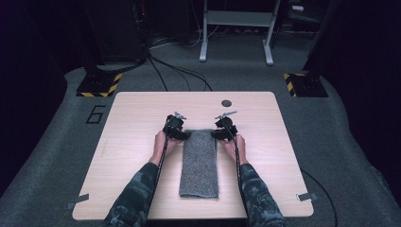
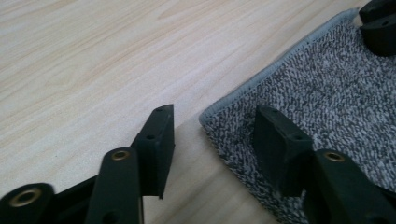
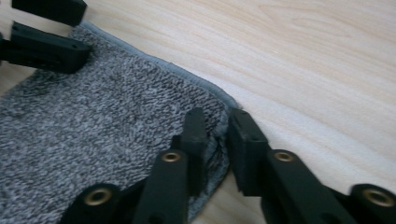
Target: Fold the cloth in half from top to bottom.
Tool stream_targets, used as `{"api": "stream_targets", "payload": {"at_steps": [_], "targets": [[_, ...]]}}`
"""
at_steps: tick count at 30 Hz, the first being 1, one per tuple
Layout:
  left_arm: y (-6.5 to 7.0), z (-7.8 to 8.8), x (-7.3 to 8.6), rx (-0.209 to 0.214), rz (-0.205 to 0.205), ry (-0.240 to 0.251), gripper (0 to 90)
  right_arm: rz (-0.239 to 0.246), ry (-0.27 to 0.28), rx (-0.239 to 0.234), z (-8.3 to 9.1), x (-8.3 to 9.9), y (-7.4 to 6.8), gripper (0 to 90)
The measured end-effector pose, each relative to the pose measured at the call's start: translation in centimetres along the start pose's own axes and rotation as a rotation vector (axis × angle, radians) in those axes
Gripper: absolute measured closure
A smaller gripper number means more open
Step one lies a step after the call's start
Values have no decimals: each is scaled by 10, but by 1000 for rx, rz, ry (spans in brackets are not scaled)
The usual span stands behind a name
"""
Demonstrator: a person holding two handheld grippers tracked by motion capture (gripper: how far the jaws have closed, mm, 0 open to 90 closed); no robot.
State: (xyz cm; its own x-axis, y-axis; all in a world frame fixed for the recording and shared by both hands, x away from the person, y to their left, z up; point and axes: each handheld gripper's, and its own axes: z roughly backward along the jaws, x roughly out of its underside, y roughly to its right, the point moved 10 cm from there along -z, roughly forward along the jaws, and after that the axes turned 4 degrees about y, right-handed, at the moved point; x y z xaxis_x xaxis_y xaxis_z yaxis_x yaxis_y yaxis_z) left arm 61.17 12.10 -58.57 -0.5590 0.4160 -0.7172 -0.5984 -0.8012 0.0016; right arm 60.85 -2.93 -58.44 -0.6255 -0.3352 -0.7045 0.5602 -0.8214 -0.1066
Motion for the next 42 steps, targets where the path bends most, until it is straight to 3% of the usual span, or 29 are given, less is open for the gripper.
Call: {"api": "stream_targets", "payload": {"at_steps": [4,10,13,16,20,23,27,33,36,42], "targets": [[4,1,0,5,-4,-5,617,-11,12,-15,0,2,-3,854],[10,0,-2,15,15,9,808,19,25,-13,1,3,-3,871],[12,0,-2,11,13,11,849,26,32,-11,1,2,-3,875],[11,1,-1,22,21,13,860,24,25,-2,1,1,-4,878],[10,4,0,30,34,19,861,38,57,4,8,-4,-5,879],[8,9,-3,40,61,49,859,38,78,2,15,-10,-8,879],[6,19,-11,39,65,92,859,85,110,10,25,-20,-11,880],[7,33,-24,10,51,147,859,115,182,33,42,-38,-14,880],[6,40,-30,9,27,150,859,130,199,54,46,-42,-15,880],[7,50,-40,-3,15,190,859,122,232,33,56,-50,-14,880]]}}
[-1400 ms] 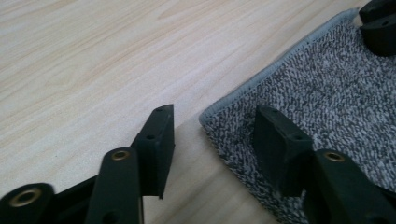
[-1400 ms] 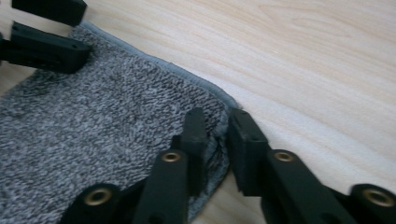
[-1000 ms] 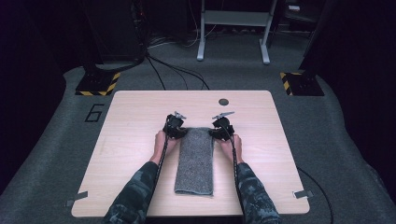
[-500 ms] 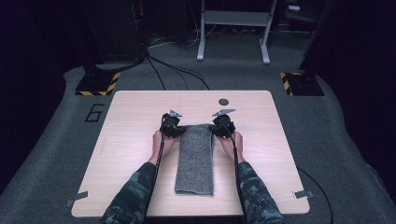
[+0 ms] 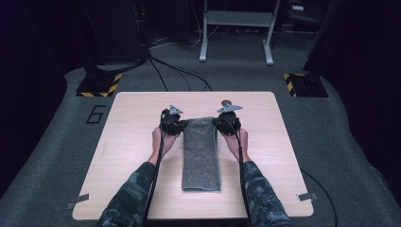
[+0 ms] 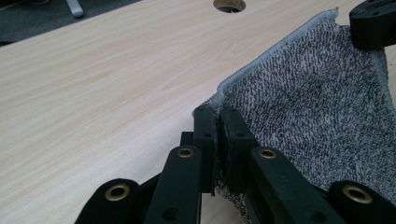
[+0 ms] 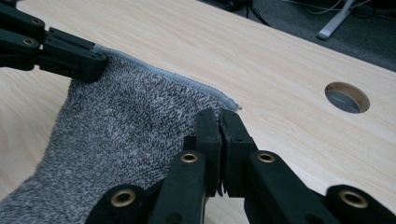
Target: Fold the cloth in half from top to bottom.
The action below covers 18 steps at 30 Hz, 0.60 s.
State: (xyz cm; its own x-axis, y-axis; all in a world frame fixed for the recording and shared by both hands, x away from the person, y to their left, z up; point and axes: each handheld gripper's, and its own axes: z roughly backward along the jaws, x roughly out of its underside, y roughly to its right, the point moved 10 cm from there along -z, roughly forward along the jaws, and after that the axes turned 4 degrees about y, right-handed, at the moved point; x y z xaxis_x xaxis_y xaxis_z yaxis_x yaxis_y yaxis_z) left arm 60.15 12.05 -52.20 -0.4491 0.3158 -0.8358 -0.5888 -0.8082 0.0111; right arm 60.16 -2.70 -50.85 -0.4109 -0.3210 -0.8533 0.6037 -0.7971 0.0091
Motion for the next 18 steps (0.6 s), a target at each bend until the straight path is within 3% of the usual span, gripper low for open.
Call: {"api": "stream_targets", "payload": {"at_steps": [6,14,18], "targets": [[-3,11,-16,-14,5,43,859,2,39,-10,10,-15,0,880],[-1,36,-45,-31,-45,92,860,14,82,-22,28,-38,-3,880],[4,44,-49,-25,-57,98,860,11,105,-34,37,-43,-4,879]]}}
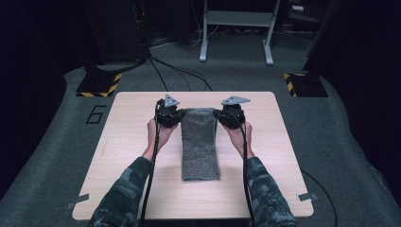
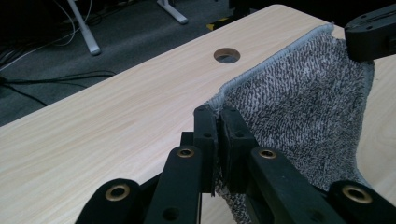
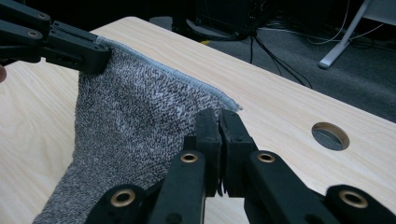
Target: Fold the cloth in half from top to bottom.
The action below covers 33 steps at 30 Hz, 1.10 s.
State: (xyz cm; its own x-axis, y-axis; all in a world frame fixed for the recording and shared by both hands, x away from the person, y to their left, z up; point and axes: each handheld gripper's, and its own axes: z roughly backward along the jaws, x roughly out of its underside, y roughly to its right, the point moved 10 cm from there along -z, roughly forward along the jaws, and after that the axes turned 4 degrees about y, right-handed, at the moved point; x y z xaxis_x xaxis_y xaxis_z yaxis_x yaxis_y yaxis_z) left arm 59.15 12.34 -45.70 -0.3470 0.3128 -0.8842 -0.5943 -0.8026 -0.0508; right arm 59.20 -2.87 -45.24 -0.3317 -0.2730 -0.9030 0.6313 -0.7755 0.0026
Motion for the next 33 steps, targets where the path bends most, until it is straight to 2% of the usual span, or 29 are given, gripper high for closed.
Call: {"api": "stream_targets", "payload": {"at_steps": [6,11,13,18,21,26,32,33], "targets": [[8,8,3,22,-12,3,860,-5,24,-26,13,3,-8,879],[16,15,12,43,-20,-2,860,14,18,-46,20,13,-17,879],[19,18,16,58,-10,2,859,18,12,-57,23,19,-20,878],[31,30,33,91,-20,-7,857,10,6,-75,31,31,-30,877],[37,34,45,106,-20,-18,858,29,-5,-86,35,41,-39,876],[47,37,65,137,-5,-38,856,37,-14,-90,40,57,-50,876],[56,42,79,162,-8,-64,848,27,-28,-100,44,74,-57,873],[57,43,81,165,2,-65,844,32,-30,-102,45,76,-58,872]]}}
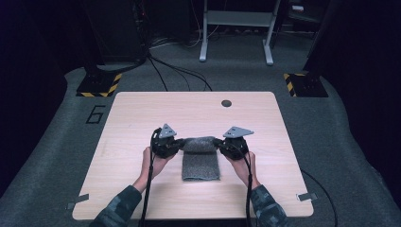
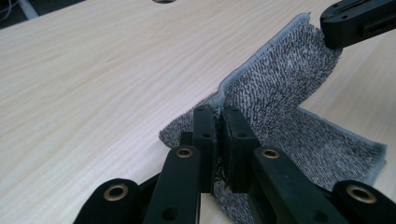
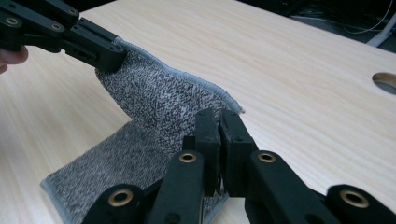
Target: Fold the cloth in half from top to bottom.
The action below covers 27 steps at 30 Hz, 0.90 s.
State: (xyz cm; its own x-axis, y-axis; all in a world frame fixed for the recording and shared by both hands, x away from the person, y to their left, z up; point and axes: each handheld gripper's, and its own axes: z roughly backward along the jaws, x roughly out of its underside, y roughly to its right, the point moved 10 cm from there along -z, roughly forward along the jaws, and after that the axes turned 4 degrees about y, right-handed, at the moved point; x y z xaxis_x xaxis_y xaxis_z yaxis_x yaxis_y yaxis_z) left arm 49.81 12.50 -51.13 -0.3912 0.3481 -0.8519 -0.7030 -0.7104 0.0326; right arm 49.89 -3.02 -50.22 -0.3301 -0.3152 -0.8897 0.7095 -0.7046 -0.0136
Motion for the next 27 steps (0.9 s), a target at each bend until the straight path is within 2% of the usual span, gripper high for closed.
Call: {"api": "stream_targets", "payload": {"at_steps": [2,7,14,16,17,19,21,22,23,24,27], "targets": [[4,3,4,11,11,5,841,7,-8,-6,2,4,-3,872],[22,4,18,40,1,-17,841,3,-21,-7,6,15,-7,870],[33,6,28,77,12,-22,831,-22,-29,-24,14,30,-12,865],[38,6,31,100,29,-26,804,-23,-39,-31,16,36,-15,861],[41,5,36,124,35,-49,789,-22,-47,-36,17,39,-16,858],[46,6,44,144,42,-83,666,-22,-66,-53,18,47,-21,840],[52,9,52,162,47,-104,574,-27,-81,-72,21,55,-27,756],[53,11,54,157,48,-113,517,-25,-86,-83,24,59,-29,714],[54,15,55,159,59,-111,473,-34,-83,-85,27,61,-30,664],[53,17,54,151,50,-107,431,-40,-70,-102,31,60,-30,636],[47,24,47,122,54,-78,344,-51,-44,-106,37,54,-27,542]]}}
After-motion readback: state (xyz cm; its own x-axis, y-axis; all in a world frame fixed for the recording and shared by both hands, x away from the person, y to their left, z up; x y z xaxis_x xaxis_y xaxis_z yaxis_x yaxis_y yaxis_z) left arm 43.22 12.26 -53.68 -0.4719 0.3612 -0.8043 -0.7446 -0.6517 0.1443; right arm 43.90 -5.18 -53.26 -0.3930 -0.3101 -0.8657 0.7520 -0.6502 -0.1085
